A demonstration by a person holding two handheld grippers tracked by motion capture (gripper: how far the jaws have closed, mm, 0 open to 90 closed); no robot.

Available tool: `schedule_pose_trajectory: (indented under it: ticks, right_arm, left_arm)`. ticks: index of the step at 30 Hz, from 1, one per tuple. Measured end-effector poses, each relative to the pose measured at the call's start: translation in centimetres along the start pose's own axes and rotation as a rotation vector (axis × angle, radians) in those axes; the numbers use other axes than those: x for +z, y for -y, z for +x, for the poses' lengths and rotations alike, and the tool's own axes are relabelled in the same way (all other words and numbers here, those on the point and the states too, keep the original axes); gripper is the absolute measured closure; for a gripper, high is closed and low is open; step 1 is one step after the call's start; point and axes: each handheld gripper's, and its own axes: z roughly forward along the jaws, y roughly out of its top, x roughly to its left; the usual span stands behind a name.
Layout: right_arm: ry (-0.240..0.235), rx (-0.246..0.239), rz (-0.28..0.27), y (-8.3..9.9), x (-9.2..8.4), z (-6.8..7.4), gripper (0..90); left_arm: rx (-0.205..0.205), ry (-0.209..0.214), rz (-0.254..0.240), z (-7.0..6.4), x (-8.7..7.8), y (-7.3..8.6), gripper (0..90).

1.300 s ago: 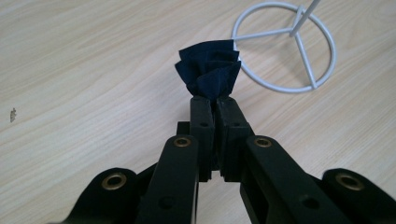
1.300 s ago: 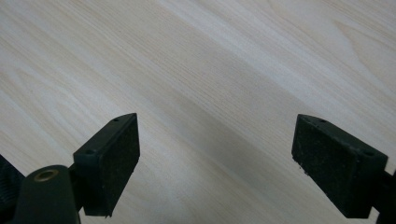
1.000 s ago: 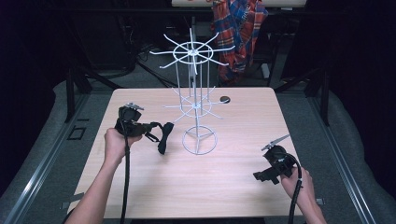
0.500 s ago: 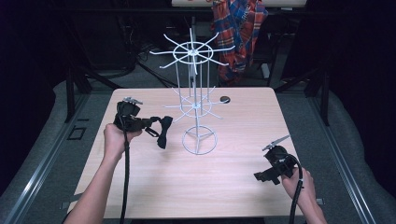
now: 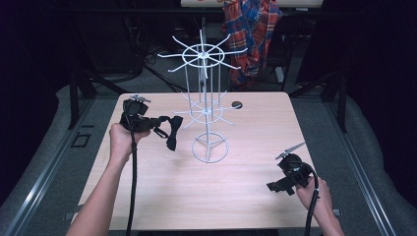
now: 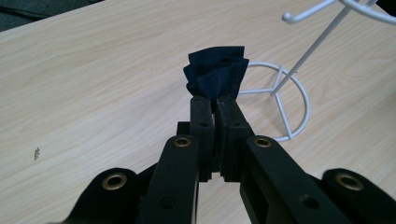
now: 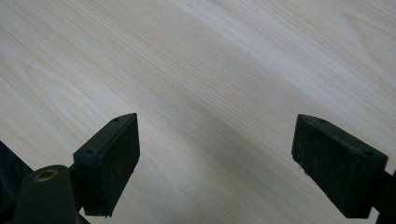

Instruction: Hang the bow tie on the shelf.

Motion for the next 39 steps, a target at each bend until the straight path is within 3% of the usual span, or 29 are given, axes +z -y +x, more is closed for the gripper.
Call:
schedule_pose_trajectory:
  ticks: [22,31,39]
  right_arm:
    - [0.002,0.008,-0.001,0.1,0.1,-0.1,15.0]
    - [-0.001,0.012,-0.006,0.2,0.1,-0.1,15.0]
    - [0.011,-0.006,0.021,0.1,0.0,-0.2,15.0]
  left_arm:
    - [0.045,-0.012,-0.051,-0.9,-2.1,-2.3,87.2]
    - [0.074,0.016,-0.042,-1.9,-1.7,-2.6,87.2]
    - [0.099,0.019,-0.042,-2.6,-1.6,-2.7,87.2]
